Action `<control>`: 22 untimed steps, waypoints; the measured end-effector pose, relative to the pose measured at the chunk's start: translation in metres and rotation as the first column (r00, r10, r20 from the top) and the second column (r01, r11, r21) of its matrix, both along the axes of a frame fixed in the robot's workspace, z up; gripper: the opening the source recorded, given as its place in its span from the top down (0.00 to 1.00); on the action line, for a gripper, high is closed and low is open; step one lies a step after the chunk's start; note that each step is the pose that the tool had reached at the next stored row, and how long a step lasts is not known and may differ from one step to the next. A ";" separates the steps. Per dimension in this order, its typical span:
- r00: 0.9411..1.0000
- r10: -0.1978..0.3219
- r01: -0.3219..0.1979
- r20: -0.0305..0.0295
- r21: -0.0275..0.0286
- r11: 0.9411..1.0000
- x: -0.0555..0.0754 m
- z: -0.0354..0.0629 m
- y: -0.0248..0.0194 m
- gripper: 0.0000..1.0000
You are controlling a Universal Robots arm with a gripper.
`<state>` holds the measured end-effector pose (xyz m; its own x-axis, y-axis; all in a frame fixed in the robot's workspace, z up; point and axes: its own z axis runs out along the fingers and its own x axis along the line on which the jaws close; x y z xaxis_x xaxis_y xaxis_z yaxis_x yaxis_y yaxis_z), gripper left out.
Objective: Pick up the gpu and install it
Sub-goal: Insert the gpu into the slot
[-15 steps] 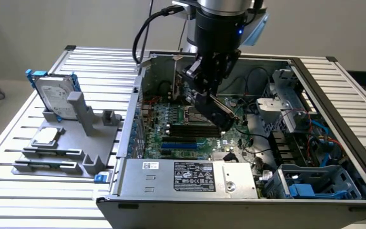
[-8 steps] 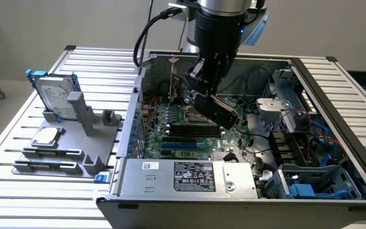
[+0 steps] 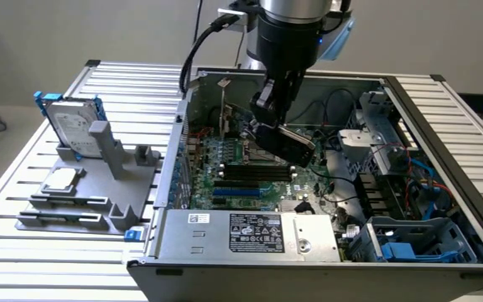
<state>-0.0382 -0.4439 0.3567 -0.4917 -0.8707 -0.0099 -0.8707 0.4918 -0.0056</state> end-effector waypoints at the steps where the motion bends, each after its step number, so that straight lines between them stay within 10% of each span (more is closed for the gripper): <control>1: 1.000 0.018 -0.018 0.000 0.002 1.000 0.000 -0.0004 0.0000 0.74; 11: 0.980 0.198 -0.198 0.002 0.019 0.980 0.000 -0.0041 0.0000 0.74; 22: 0.921 0.388 -0.388 0.007 0.035 0.921 0.000 -0.0084 0.0000 0.74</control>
<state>-0.0382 -0.4439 0.3483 -0.1150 -0.9924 -0.0438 -0.9934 0.1149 0.0056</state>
